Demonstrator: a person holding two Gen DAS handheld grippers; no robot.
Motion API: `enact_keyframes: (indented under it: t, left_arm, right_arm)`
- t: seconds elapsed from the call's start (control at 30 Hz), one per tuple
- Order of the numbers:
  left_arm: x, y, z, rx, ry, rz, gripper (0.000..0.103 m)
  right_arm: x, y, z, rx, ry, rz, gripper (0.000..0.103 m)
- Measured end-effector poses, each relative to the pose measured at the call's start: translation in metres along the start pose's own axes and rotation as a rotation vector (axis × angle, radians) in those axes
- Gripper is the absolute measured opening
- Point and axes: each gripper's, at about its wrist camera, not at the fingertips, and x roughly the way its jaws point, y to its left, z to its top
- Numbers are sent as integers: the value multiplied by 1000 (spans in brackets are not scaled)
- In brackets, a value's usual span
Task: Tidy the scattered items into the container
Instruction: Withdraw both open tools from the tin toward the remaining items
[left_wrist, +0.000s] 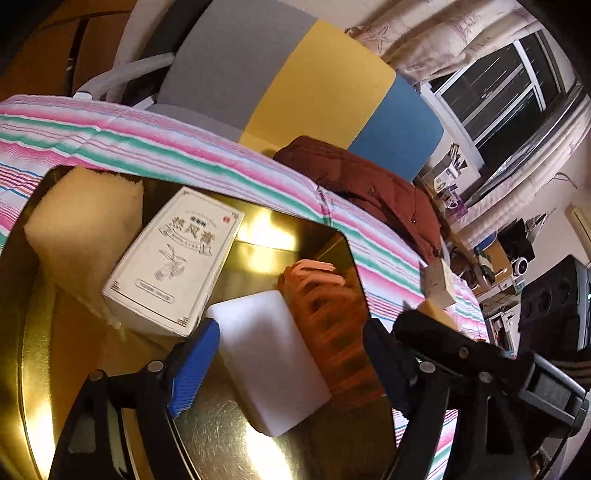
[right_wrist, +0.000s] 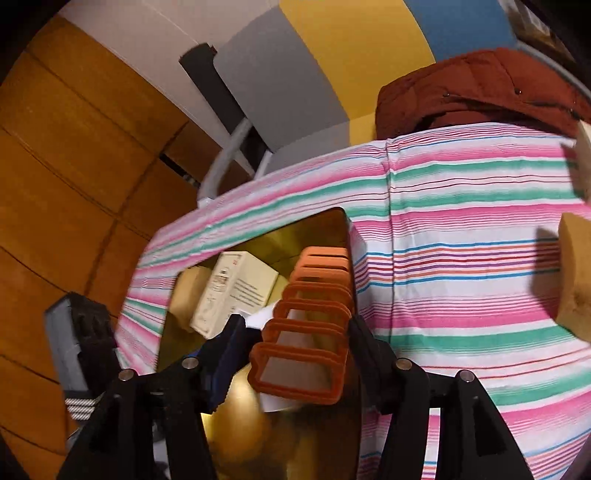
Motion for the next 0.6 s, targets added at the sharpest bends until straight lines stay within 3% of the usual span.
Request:
enact_keyframes:
  t: [0.17,0.3,0.6]
  left_arm:
    - [-18,-5,-6,13,-13,-15,81]
    - [-32,-7,-17,48,2,-26,75]
    - [-28,-15,-56,91,178,-174,71]
  right_arm:
    - [-8,-1,-5,27,1,77,59]
    - [-15,-3,-13,15,-10,67,59]
    - [-57,-25,-39,-27,-81,23,59]
